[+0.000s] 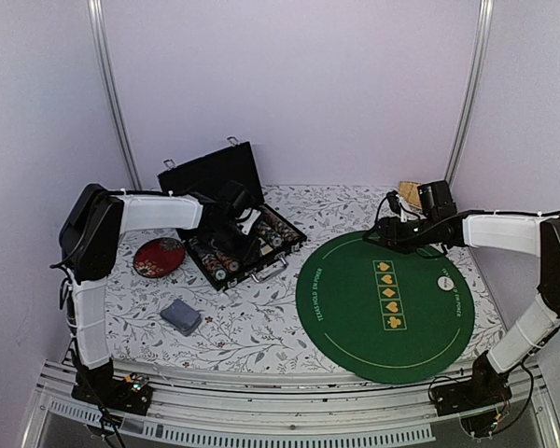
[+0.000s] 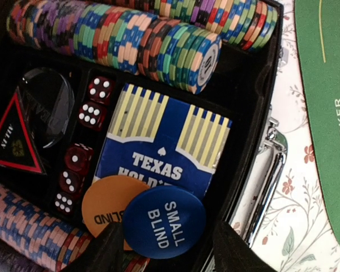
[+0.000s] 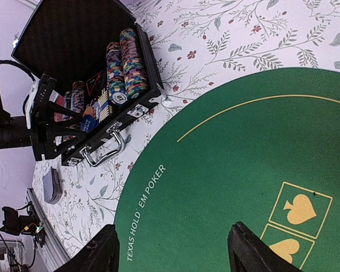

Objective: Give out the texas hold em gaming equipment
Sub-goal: Pick up the small blind button from the poker case.

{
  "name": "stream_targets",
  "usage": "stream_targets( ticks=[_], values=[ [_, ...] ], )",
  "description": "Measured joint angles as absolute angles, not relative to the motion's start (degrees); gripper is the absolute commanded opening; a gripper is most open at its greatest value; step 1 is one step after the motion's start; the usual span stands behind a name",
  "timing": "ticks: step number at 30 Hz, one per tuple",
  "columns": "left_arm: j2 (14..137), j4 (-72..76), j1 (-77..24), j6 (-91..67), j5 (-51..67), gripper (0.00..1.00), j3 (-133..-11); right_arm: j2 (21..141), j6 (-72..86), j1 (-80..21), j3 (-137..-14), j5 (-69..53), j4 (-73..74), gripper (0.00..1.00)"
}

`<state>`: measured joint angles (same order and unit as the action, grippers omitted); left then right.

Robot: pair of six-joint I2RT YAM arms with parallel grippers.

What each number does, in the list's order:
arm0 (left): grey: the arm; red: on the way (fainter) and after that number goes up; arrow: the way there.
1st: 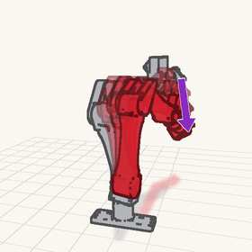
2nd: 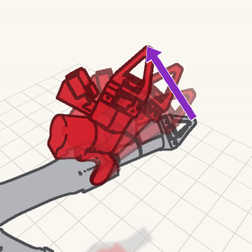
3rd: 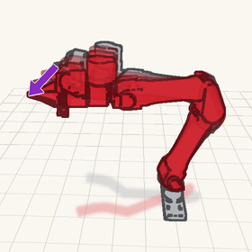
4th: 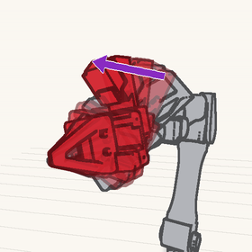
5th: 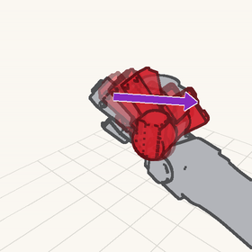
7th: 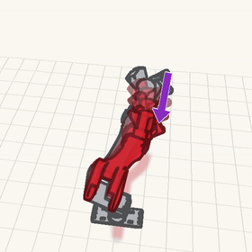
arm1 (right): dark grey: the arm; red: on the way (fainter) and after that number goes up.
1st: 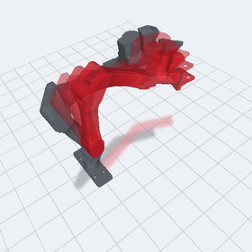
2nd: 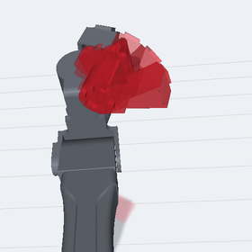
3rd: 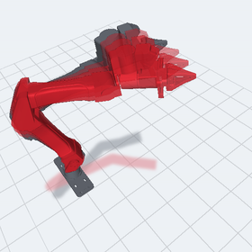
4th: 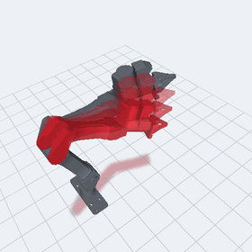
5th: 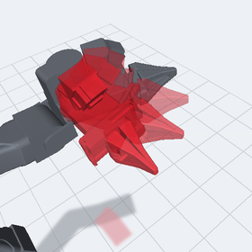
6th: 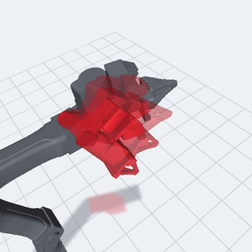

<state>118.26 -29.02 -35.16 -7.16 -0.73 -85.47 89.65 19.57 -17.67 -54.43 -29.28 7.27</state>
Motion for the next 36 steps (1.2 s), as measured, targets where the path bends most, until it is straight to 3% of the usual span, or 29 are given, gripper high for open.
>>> stream_targets(
  ticks=[10, 28, 36],
  values=[
    [118.5, -29.2, -35.1, -6.7, -1.3, 0.5, -85.9, 90.5, 19.5, -17.7, -54.5, -29.3, 7.2, 0.68],
    [118.1, -27.6, -29.3, -7.8, 4.8, 0.56, -85.1, 92.3, 18.2, -17.7, -55.8, -29.1, 8.3, 0.68],
    [118.2, -27.2, -30.7, -7.6, 6.3, 0.55, -85.1, 93.2, 16.9, -17.7, -58.0, -29.0, 9.8, 0.68]
  ],
)
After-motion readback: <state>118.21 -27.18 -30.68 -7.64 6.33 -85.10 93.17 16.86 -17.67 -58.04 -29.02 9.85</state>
